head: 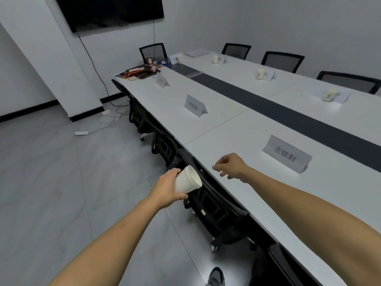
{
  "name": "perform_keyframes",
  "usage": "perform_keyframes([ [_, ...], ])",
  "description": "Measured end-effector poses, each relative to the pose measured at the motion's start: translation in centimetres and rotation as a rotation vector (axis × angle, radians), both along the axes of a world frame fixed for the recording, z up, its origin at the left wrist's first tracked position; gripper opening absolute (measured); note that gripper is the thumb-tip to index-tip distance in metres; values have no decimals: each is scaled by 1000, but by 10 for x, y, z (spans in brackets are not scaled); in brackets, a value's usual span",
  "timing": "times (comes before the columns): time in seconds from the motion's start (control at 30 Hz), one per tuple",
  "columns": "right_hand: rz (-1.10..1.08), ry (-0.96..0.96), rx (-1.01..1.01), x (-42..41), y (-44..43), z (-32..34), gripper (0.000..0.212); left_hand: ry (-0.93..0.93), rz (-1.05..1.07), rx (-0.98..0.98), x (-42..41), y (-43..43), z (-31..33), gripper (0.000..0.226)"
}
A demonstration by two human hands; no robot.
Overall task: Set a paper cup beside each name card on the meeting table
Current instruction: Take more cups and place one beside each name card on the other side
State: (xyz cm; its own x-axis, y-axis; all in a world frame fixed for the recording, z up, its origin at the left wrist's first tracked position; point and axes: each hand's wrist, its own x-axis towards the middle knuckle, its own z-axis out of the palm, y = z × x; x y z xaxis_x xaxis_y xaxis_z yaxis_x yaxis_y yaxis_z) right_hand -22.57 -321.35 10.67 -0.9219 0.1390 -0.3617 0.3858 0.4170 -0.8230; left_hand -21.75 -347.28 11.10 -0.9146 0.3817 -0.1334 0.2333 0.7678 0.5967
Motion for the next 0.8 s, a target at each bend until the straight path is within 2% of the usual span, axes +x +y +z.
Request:
perform_keyframes([
  [0.1, 72, -14, -50, -44, -8, 0, 20, -20, 2, -17, -50, 3, 1, 66],
  [0.27, 114, -4, -132, -126, -15, 21, 22, -4, -26, -3, -139, 14, 18, 67],
  [0.3, 94, -15, -141, -167, -16, 22, 22, -33, -38, 17, -185, 16, 16, 67],
  [0.5, 60, -11, -160, -208, -18, 16, 18, -48, -133, 36, -237, 28, 12, 69],
  [0.8, -243, -40, -142, -298, -10, 0, 12, -65, -460, 25, -391, 52, 2, 71],
])
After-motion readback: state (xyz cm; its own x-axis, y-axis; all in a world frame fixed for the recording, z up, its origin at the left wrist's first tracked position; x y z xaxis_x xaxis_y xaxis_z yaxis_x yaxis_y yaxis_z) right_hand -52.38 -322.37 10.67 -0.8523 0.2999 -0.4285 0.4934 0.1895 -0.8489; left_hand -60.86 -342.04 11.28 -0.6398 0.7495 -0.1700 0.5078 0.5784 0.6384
